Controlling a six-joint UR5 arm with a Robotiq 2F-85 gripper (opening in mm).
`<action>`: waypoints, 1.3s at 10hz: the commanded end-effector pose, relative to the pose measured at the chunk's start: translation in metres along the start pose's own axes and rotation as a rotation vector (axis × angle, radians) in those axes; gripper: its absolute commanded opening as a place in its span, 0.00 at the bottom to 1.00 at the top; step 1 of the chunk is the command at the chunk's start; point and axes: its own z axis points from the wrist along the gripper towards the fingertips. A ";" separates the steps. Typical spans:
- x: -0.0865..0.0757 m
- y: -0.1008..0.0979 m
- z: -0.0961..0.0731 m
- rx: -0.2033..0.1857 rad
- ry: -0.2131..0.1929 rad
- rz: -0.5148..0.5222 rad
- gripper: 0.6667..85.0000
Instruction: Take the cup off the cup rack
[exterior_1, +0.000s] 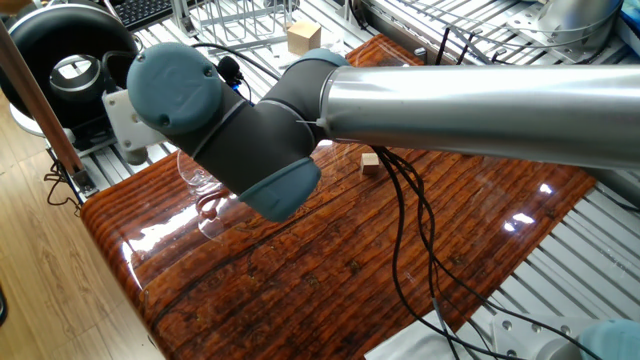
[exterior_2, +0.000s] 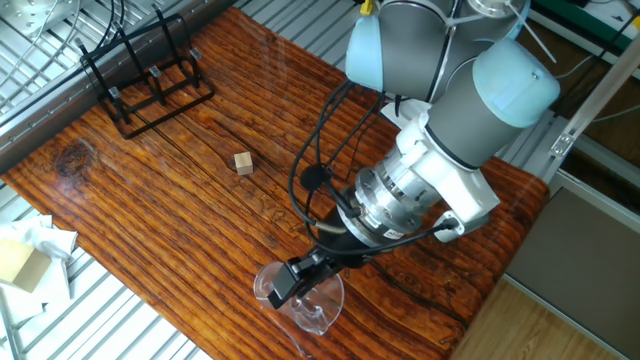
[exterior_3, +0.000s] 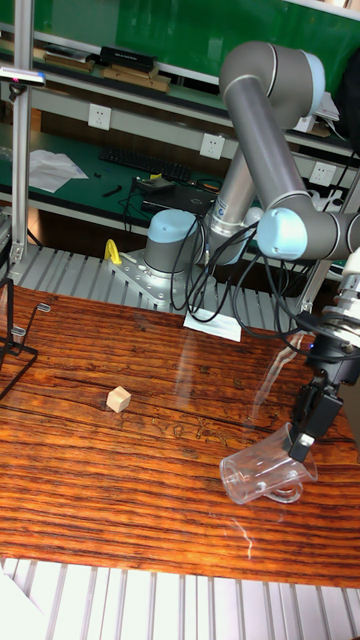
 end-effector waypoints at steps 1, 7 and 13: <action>0.001 0.003 0.001 -0.013 -0.005 0.008 0.53; -0.005 0.010 0.000 -0.045 -0.022 0.019 0.57; -0.013 0.007 0.000 -0.031 -0.054 -0.038 0.56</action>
